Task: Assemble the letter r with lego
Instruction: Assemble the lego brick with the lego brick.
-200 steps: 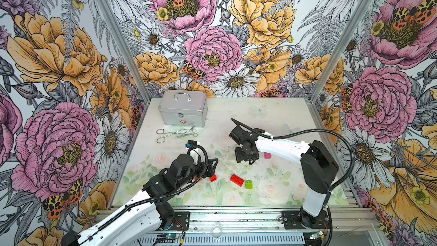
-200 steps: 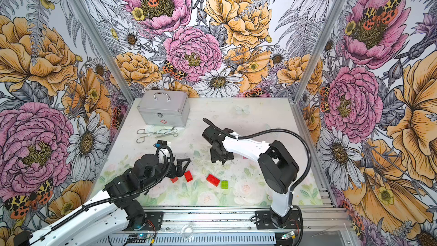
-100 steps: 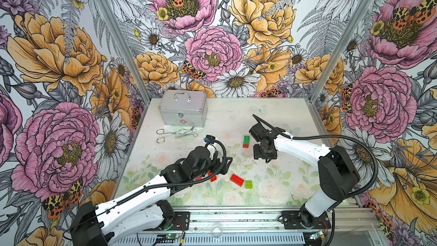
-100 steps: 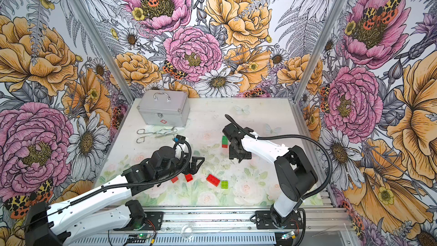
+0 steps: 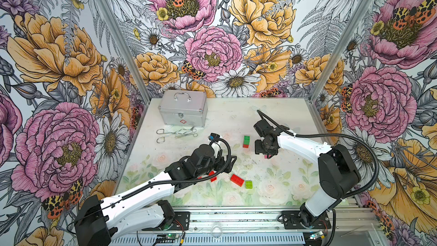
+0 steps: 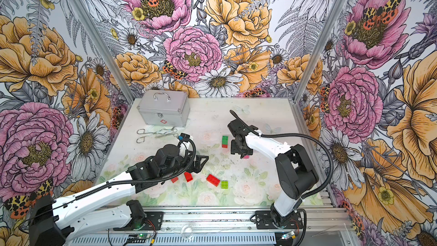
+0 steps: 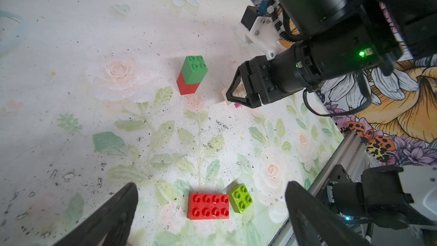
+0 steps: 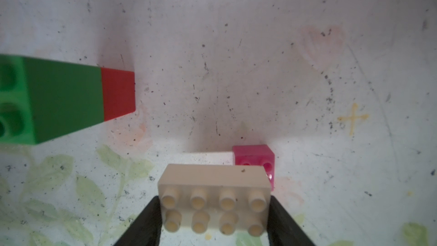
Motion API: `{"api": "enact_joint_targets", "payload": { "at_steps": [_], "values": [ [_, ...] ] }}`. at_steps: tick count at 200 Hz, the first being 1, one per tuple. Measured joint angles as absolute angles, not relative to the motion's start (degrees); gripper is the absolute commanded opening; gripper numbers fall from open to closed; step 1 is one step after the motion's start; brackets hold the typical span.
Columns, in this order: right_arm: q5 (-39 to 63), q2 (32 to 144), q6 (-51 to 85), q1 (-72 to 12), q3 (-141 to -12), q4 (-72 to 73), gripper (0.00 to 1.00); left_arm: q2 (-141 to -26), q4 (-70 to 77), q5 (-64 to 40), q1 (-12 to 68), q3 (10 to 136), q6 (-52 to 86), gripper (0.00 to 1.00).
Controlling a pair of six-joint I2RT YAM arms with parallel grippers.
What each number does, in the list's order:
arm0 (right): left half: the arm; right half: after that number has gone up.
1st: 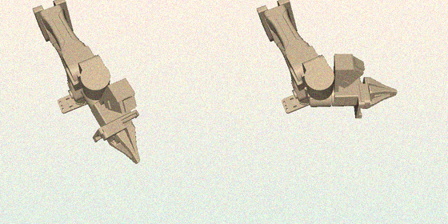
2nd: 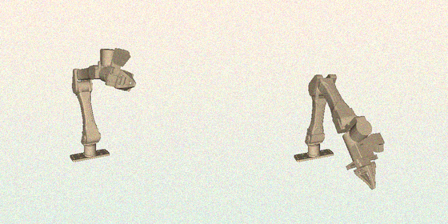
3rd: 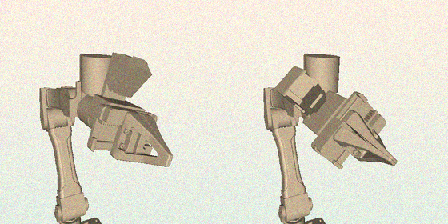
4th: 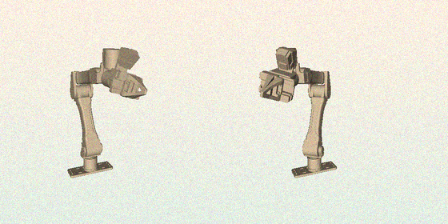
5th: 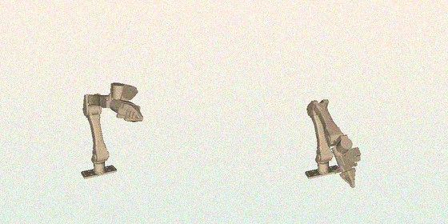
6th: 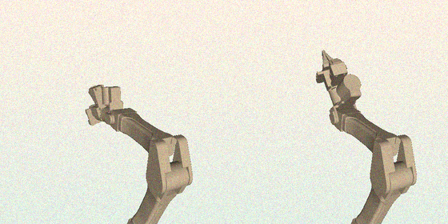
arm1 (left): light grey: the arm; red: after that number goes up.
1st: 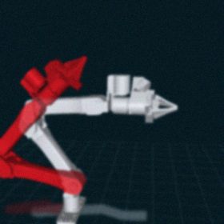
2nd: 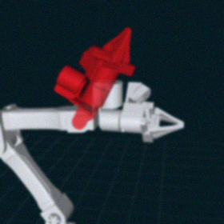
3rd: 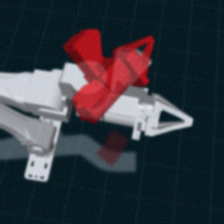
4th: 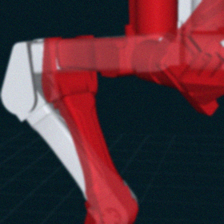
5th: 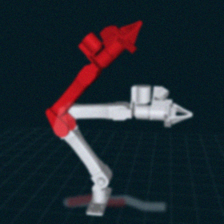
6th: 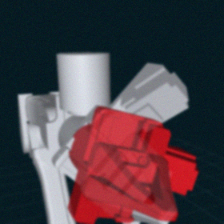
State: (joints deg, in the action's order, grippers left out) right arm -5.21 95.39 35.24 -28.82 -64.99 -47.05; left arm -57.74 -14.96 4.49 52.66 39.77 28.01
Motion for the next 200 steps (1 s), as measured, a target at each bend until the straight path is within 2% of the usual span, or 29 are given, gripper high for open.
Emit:
{"api": "enact_joint_targets", "payload": {
  "at_steps": [200],
  "values": [
    [-3.11, 95.98, 33.45, -26.92, -62.46, -44.42, 0.41, -58.04, -14.98, 5.10, 52.66, 40.10, 28.08, 0.99]
  ]
}}
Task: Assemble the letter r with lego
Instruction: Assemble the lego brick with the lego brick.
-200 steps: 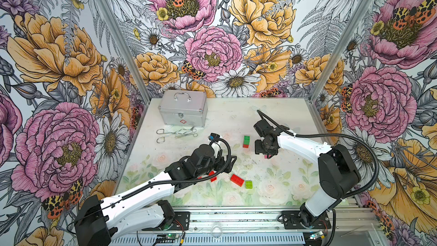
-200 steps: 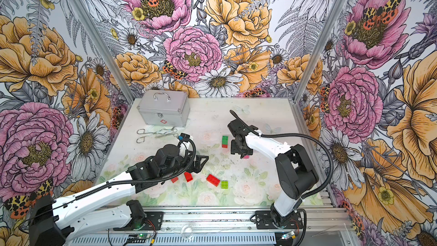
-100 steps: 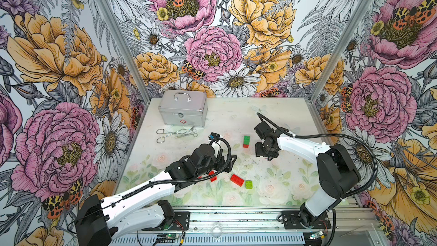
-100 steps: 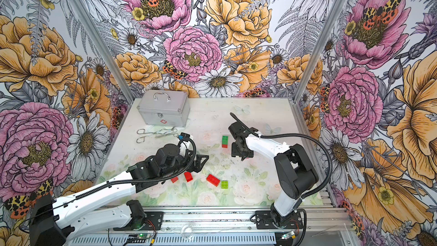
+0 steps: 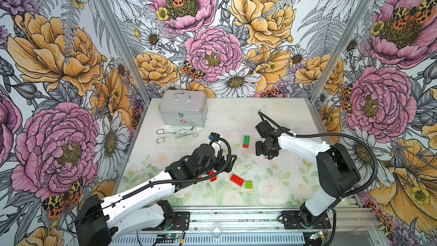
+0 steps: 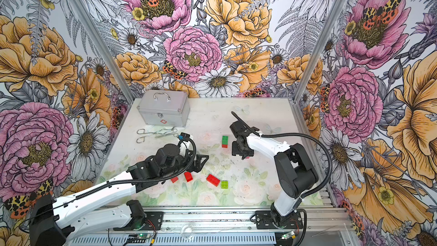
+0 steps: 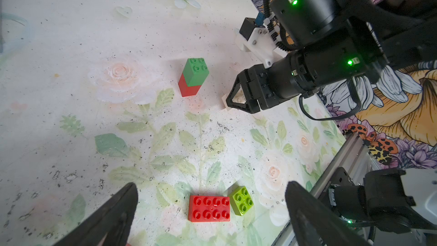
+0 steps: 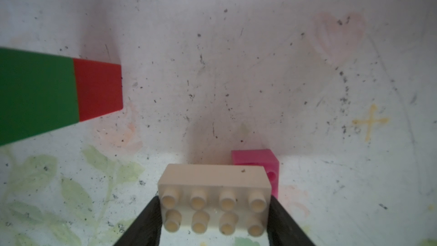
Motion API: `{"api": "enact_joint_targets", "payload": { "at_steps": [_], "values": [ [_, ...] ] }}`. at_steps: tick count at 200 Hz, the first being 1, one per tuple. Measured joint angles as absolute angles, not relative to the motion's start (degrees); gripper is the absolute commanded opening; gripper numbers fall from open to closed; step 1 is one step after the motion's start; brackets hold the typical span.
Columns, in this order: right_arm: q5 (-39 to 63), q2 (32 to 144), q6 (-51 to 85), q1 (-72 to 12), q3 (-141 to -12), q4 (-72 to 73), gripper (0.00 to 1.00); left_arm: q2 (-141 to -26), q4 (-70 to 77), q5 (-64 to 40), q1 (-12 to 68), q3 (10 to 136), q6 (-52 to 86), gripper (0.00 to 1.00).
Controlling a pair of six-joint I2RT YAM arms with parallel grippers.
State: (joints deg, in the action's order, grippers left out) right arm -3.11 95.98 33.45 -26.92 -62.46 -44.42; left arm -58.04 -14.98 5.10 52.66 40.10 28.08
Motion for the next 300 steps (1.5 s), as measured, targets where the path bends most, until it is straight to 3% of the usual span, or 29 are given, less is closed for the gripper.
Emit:
{"api": "enact_joint_targets", "payload": {
  "at_steps": [300],
  "values": [
    [0.32, 93.43, 28.88, -25.52, -58.63, -40.01, 0.38, -56.73, -15.62, 8.60, 53.52, 40.10, 28.53, 0.99]
  ]
}}
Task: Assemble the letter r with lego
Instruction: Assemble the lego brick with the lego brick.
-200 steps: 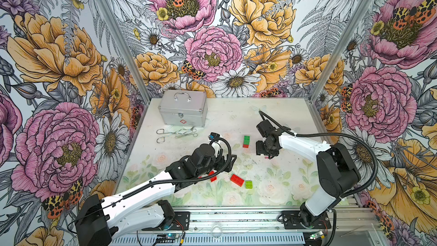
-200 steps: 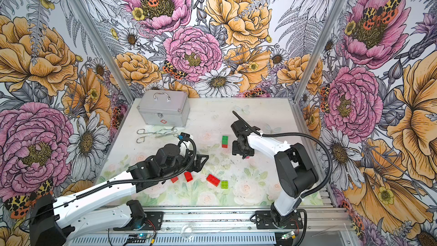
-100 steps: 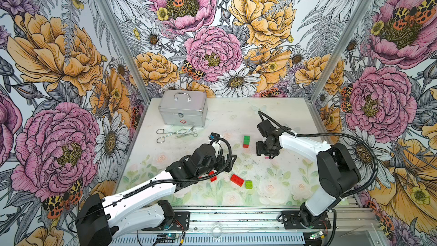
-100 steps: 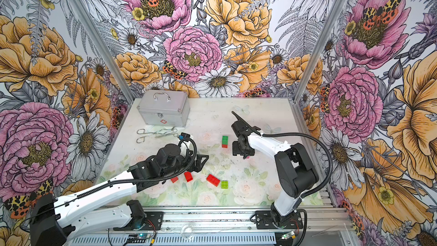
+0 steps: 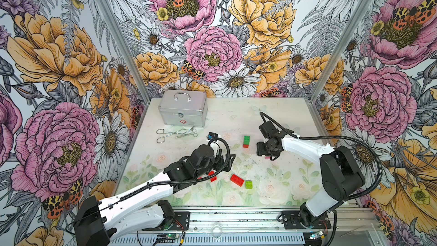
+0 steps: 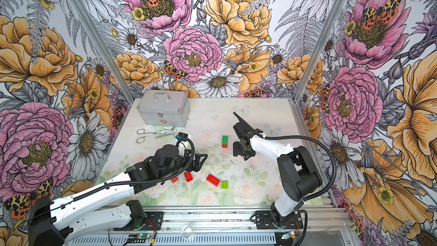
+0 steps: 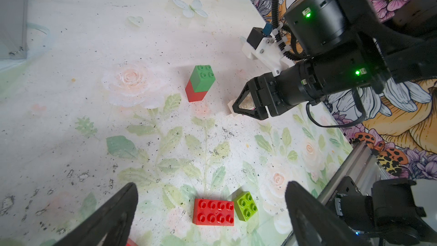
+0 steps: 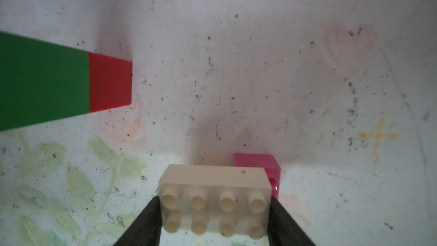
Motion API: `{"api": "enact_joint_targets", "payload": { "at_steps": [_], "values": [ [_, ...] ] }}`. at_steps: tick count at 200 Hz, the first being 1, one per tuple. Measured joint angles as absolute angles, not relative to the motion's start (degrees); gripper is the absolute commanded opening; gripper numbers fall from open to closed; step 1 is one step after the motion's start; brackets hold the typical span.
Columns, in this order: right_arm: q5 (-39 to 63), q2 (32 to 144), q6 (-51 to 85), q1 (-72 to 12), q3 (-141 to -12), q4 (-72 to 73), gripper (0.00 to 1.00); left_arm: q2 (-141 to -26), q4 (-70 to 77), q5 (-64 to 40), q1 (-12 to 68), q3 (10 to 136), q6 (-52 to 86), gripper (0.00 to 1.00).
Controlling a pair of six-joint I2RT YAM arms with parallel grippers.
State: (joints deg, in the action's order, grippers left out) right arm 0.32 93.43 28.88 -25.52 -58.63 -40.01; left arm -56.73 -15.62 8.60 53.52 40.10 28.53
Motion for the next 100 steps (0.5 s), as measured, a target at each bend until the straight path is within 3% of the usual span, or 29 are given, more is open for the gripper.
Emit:
{"api": "enact_joint_targets", "payload": {
  "at_steps": [100],
  "values": [
    [0.27, 93.01, 29.52, -25.58, -58.28, -39.66, 0.38, -55.96, -15.70, 9.67, 53.89, 40.10, 28.53, 0.99]
  ]
}}
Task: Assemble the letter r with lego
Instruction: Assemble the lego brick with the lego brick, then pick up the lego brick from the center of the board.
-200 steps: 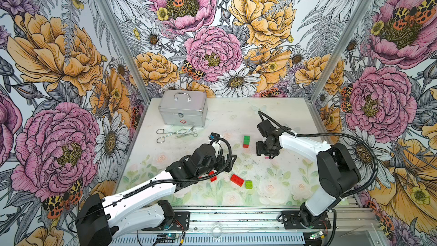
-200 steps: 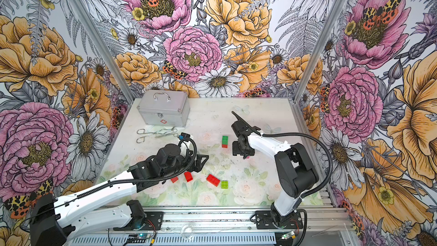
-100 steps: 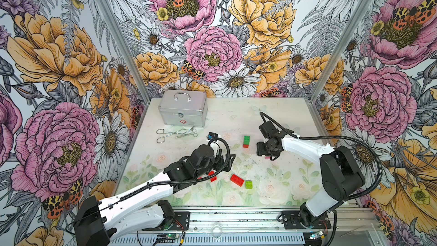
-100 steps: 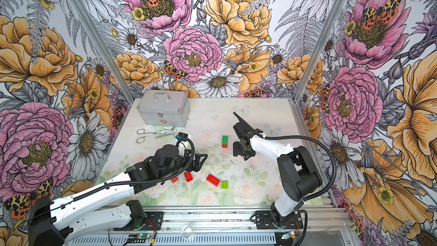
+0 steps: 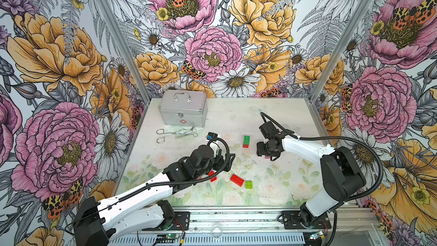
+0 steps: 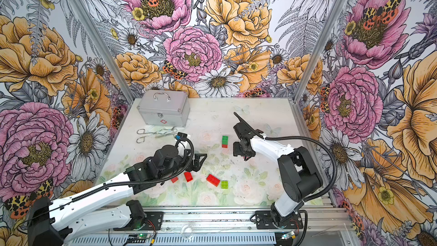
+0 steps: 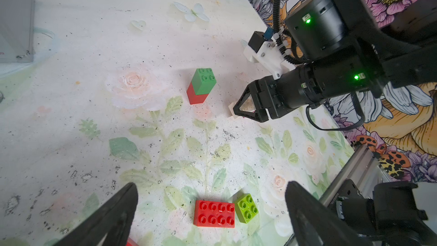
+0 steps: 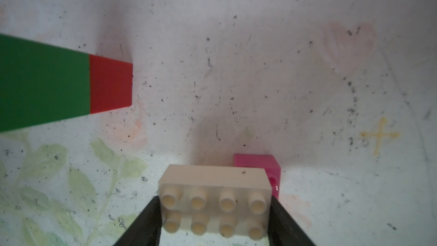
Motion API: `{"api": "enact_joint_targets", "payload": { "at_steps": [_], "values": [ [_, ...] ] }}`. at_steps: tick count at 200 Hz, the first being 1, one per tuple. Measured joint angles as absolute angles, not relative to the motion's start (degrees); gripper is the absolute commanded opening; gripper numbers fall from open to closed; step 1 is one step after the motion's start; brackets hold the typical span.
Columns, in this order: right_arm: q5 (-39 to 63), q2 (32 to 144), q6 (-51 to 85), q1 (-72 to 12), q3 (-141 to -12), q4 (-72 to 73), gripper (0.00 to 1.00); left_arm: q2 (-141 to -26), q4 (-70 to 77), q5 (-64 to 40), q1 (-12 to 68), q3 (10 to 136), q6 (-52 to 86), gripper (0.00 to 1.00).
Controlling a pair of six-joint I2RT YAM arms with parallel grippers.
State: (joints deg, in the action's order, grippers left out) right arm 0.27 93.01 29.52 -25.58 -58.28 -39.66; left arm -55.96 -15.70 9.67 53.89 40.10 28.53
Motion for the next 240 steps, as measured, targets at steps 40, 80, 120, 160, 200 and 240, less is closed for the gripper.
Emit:
{"api": "enact_joint_targets", "payload": {
  "at_steps": [40, 80, 120, 160, 200, 240],
  "values": [
    [0.30, 93.01, 29.71, -25.58, -58.43, -39.88, 0.38, -55.16, -16.21, 9.74, 53.89, 40.10, 28.53, 0.99],
    [0.54, 93.14, 29.95, -26.33, -58.72, -40.25, 0.38, -54.22, -16.49, 9.93, 53.89, 40.10, 28.53, 0.99],
    [0.49, 93.56, 30.04, -26.35, -59.11, -40.69, 0.38, -54.19, -16.51, 10.11, 53.89, 40.10, 28.51, 0.99],
    [0.36, 95.00, 30.17, -26.35, -60.18, -41.54, 0.38, -53.80, -16.51, 10.11, 53.89, 39.94, 28.53, 0.99],
    [-0.12, 95.98, 30.44, -26.35, -61.14, -42.52, 0.38, -52.53, -16.62, 10.11, 53.89, 39.42, 28.53, 0.99],
    [-1.06, 97.21, 30.79, -26.63, -62.00, -42.96, 0.36, -52.05, -16.64, 10.13, 53.87, 38.89, 28.53, 0.99]
  ]
}}
